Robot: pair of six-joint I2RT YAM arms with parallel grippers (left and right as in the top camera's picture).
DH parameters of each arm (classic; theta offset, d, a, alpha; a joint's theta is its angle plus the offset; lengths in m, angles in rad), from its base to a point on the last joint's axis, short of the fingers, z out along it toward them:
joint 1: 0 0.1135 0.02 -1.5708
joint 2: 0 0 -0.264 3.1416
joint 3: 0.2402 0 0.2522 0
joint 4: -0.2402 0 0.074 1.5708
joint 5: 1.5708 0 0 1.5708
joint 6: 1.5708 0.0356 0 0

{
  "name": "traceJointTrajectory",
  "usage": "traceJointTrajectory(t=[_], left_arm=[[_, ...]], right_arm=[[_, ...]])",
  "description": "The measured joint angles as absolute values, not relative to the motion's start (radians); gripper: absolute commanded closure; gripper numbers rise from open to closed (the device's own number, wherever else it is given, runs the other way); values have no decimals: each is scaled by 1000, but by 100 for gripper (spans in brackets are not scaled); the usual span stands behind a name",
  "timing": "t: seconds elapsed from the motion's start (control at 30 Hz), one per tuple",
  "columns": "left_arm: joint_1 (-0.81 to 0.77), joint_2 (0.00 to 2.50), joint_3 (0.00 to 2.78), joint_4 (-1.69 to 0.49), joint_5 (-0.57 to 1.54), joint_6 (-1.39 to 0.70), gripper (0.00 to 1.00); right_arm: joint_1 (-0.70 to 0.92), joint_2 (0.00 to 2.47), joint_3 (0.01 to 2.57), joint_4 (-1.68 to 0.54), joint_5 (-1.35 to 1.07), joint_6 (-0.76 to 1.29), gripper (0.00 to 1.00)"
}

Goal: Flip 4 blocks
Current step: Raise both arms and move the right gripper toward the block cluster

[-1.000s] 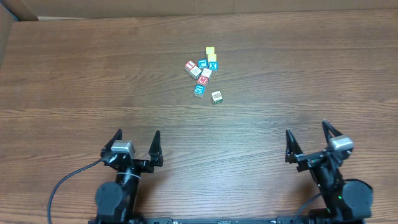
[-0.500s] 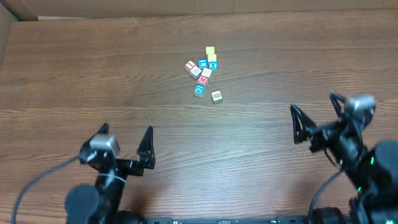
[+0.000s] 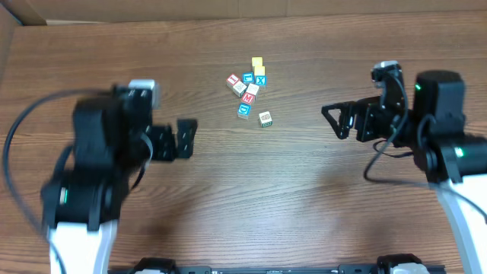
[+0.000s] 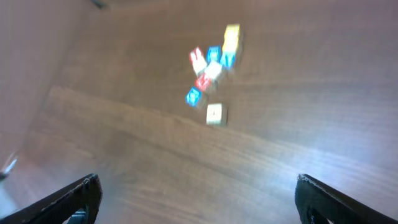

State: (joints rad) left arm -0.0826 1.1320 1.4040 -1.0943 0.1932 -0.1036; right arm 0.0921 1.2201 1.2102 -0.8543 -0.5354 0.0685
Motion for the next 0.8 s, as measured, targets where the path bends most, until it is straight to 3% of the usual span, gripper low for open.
traceJointTrajectory(t=[0.1,0.13,0.17,0.2,0.23,0.27,0.37,0.43,0.5,0.57,0.67,0.7,0.73,0.77,0.8], left_arm=[[-83,1258,1438,-1117,252,-101,0],[-83,1287,1439,-1122,263,-101,19],[-83,1317,1439,-1127,274,-104,60],[-83,1343,1439,-1133,281,-102,86],[-83,1366,1439,-1135,287,-101,96],[-83,1392,1439,-1139,295,-101,96],[-83,1434,1439,-1144,304,-100,96],[-83,1456,1439,-1144,308,-100,96],[-83,1481,1439,-1135,308,-101,96],[-83,1502,1439,-1132,308,-102,93],[-83,1537,1439,-1130,289,-124,76],[-83,1547,1439,-1129,276,-133,50],[-83,1556,1439,-1129,264,-137,19],[-83,1564,1439,-1129,251,-145,0],[-83,1571,1439,-1129,241,-152,0]], right_arm=[[92,1297,1230,-876,-552,76,0],[92,1319,1230,-876,-560,78,0],[92,1335,1230,-876,-567,78,0],[92,1349,1230,-876,-574,79,0],[92,1362,1230,-876,-580,79,0],[92,1370,1230,-876,-590,79,5],[93,1383,1231,-869,-629,94,70],[99,1385,1231,-868,-622,134,80],[115,1385,1231,-869,-568,191,79],[146,1387,1231,-863,-497,238,73],[230,1406,1232,-820,-377,300,46],[260,1417,1234,-801,-345,309,34],[291,1433,1237,-778,-312,317,29],[317,1449,1239,-760,-285,323,27],[341,1468,1242,-741,-258,327,27]])
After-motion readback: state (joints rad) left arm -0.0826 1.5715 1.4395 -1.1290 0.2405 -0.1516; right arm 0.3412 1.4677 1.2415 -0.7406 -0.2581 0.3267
